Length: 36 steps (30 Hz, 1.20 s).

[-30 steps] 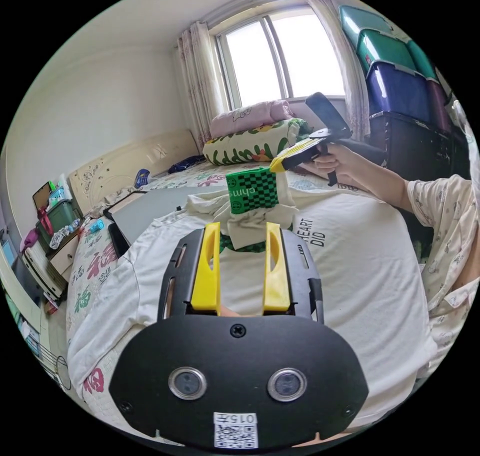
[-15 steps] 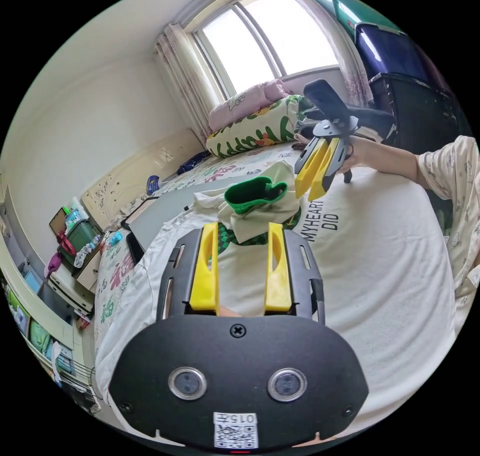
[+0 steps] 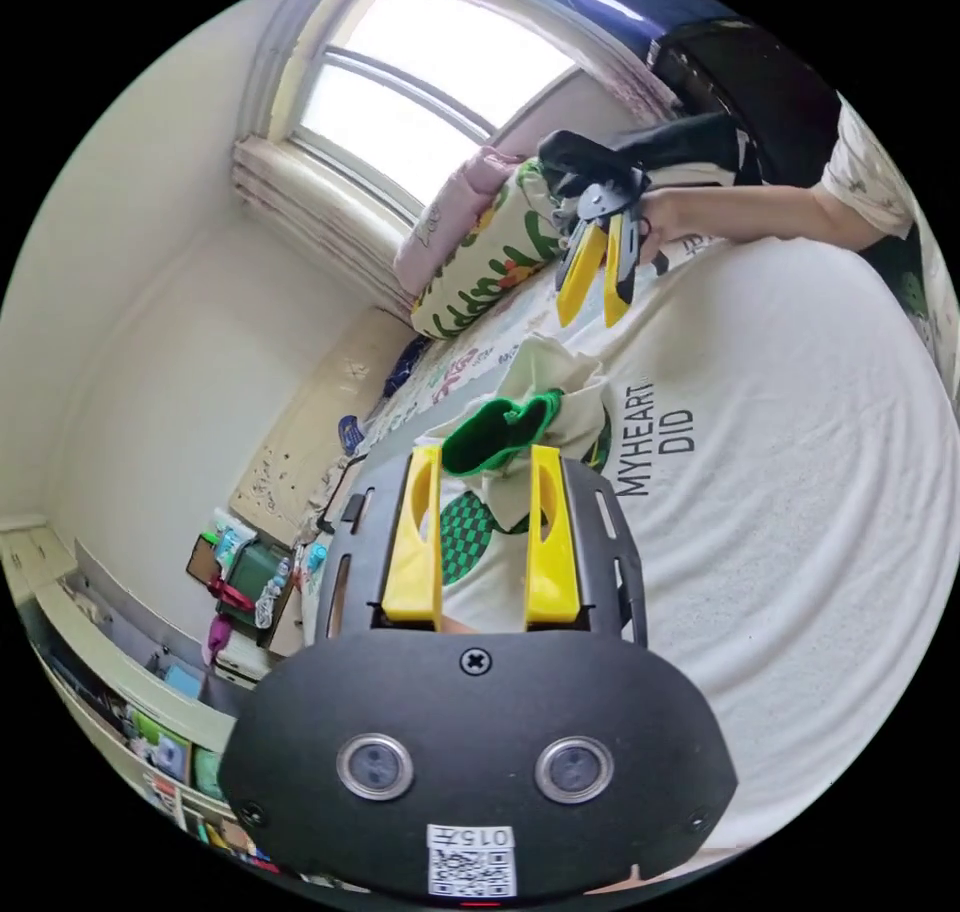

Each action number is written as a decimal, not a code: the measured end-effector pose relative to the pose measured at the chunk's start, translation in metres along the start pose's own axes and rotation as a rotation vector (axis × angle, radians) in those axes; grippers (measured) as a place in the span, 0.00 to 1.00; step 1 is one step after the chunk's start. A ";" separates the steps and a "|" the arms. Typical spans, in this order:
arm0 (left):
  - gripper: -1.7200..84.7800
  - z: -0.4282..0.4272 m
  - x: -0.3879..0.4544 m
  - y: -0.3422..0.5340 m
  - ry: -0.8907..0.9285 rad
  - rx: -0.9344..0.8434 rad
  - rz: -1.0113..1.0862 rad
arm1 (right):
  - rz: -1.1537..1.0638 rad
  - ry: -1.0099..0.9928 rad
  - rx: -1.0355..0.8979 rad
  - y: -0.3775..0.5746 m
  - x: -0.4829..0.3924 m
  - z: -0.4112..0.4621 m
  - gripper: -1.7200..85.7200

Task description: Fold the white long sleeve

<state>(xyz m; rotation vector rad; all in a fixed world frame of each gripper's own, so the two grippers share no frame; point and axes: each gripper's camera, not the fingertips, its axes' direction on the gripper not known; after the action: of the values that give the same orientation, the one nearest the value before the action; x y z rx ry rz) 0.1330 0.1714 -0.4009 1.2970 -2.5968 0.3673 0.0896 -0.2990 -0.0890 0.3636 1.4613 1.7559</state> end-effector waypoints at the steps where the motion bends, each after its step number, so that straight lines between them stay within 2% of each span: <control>1: 0.16 0.010 0.006 -0.014 0.037 -0.040 0.056 | 0.001 -0.017 -0.055 0.002 0.006 0.007 0.18; 5: 0.10 0.052 0.017 -0.049 0.032 -0.196 0.173 | -0.044 0.021 -0.109 -0.009 0.003 0.022 0.18; 9: 0.03 0.073 0.020 -0.055 0.033 -0.359 0.185 | -0.094 0.047 -0.113 -0.013 -0.004 0.023 0.18; 11: 0.03 0.045 0.016 -0.048 0.062 -0.348 0.120 | -0.090 0.054 -0.083 -0.014 0.000 0.018 0.17; 14: 0.02 -0.024 0.021 -0.025 -0.083 -0.334 0.007 | -0.042 0.090 -0.027 -0.013 0.010 0.011 0.16; 18: 0.02 -0.115 0.047 0.019 -0.091 -0.359 -0.149 | -0.022 0.074 0.019 -0.023 0.014 0.010 0.15; 22: 0.02 -0.178 0.097 0.077 -0.046 -0.516 -0.251 | -0.085 0.109 -0.092 -0.049 0.008 0.035 0.15; 26: 0.03 -0.224 0.112 0.125 0.044 -0.539 -0.395 | -0.042 0.148 -0.237 -0.071 0.025 0.062 0.12; 28: 0.04 -0.239 0.101 0.139 0.029 -0.486 -0.467 | -0.003 0.161 -0.261 -0.071 0.035 0.063 0.09; 30: 0.04 -0.255 0.079 0.151 0.028 -0.346 -0.549 | -0.012 0.148 -0.244 -0.064 0.038 0.057 0.07; 32: 0.04 -0.264 0.040 0.170 0.057 -0.069 -0.662 | 0.040 0.169 -0.181 -0.055 0.045 0.043 0.06; 33: 0.05 -0.258 0.029 0.176 0.071 -0.017 -0.688 | 0.052 0.170 -0.172 -0.053 0.046 0.041 0.06; 34: 0.05 -0.230 0.006 0.185 0.106 0.013 -0.747 | 0.062 0.185 -0.169 -0.050 0.048 0.037 0.06; 36: 0.09 -0.152 -0.029 0.195 0.174 -0.072 -0.845 | 0.070 0.233 -0.170 -0.046 0.051 0.031 0.06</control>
<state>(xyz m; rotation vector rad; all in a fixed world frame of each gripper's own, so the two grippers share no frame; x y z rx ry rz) 0.0053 0.3539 -0.2901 2.0465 -1.6864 0.2064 0.0960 -0.2405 -0.1357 0.1261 1.4588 2.0168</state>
